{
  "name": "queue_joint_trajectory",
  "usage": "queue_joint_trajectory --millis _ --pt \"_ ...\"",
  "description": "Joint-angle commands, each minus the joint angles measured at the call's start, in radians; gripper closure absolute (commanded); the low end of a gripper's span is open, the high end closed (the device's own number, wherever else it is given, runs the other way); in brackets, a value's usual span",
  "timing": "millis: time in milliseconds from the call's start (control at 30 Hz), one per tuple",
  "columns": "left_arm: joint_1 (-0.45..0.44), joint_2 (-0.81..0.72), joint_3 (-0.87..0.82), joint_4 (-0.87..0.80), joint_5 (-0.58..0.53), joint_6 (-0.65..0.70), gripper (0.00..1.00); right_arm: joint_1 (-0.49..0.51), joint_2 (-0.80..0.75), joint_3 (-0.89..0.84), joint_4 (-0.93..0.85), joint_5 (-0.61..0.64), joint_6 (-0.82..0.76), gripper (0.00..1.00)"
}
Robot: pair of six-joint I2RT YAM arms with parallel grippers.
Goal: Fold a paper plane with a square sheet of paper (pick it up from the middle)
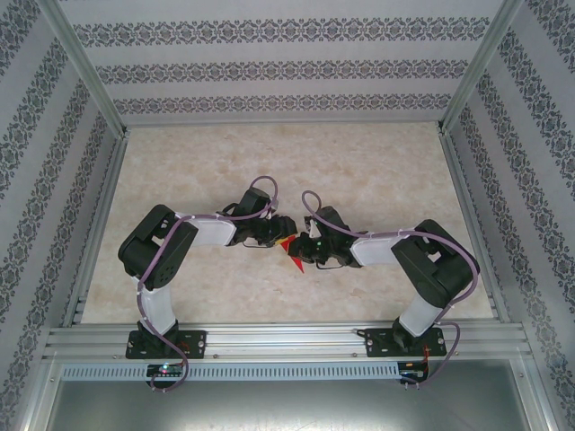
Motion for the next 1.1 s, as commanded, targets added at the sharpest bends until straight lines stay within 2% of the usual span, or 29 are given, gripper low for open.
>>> queue_joint_trajectory --millis 0,233,600,967,1067 --pt "-0.007 0.034 -0.009 -0.075 -0.025 0.026 0.54 -0.002 -0.005 0.016 0.016 -0.02 -0.003 0.89" --pt "-0.007 0.031 -0.009 -0.078 -0.026 0.028 0.54 -0.005 0.043 -0.016 0.023 -0.005 0.003 0.89" --pt "-0.008 0.031 -0.008 -0.079 -0.026 0.026 0.54 -0.001 -0.015 0.023 0.021 -0.026 0.001 0.88" --pt "-0.008 0.032 -0.008 -0.08 -0.023 0.028 0.54 -0.011 0.082 -0.021 0.045 -0.008 0.009 0.88" --pt "-0.008 0.033 -0.005 -0.082 -0.025 0.028 0.54 -0.013 0.069 -0.034 0.063 -0.014 0.019 0.88"
